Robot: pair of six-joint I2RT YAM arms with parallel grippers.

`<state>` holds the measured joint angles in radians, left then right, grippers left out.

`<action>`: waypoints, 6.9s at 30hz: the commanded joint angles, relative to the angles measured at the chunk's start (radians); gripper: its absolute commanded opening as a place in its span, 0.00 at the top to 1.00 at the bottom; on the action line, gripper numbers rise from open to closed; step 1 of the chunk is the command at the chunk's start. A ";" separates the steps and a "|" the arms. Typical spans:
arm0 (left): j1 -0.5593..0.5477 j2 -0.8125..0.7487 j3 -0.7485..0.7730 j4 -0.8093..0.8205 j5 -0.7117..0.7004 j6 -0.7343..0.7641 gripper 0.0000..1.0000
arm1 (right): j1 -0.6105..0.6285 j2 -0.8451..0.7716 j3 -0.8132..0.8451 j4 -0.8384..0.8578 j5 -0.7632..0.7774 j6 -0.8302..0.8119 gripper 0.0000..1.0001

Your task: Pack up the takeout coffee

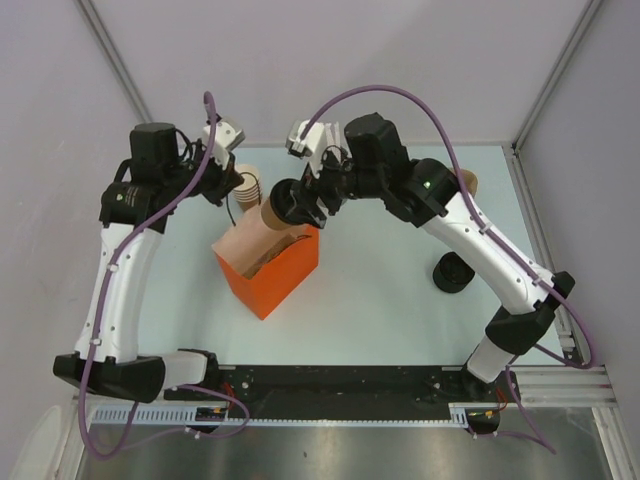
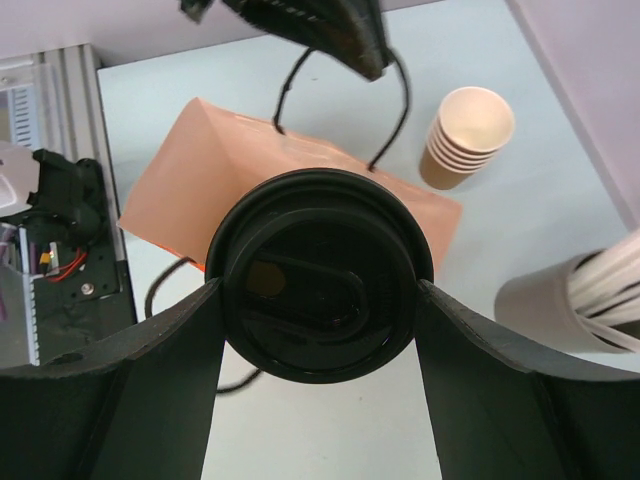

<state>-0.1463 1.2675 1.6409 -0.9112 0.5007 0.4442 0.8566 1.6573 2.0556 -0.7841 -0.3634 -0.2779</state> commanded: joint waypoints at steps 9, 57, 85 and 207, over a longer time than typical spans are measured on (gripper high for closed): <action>-0.044 -0.060 0.030 0.092 0.036 -0.084 1.00 | 0.061 -0.054 -0.176 0.043 0.050 0.020 0.41; -0.137 -0.030 -0.049 0.150 -0.134 -0.274 0.97 | -0.021 0.159 -0.210 0.186 0.313 -0.018 0.44; -0.026 -0.002 -0.187 0.294 -0.533 -0.371 0.99 | -0.076 0.481 0.195 -0.133 0.119 -0.072 0.44; 0.025 -0.045 -0.188 0.227 -0.415 -0.299 0.80 | -0.149 -0.068 -0.063 -0.080 -0.065 -0.399 0.09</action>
<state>-0.1204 1.2224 1.4120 -0.6678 0.1001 0.1333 0.7227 1.5539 1.9358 -0.9184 -0.3939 -0.6525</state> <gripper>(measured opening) 0.198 0.906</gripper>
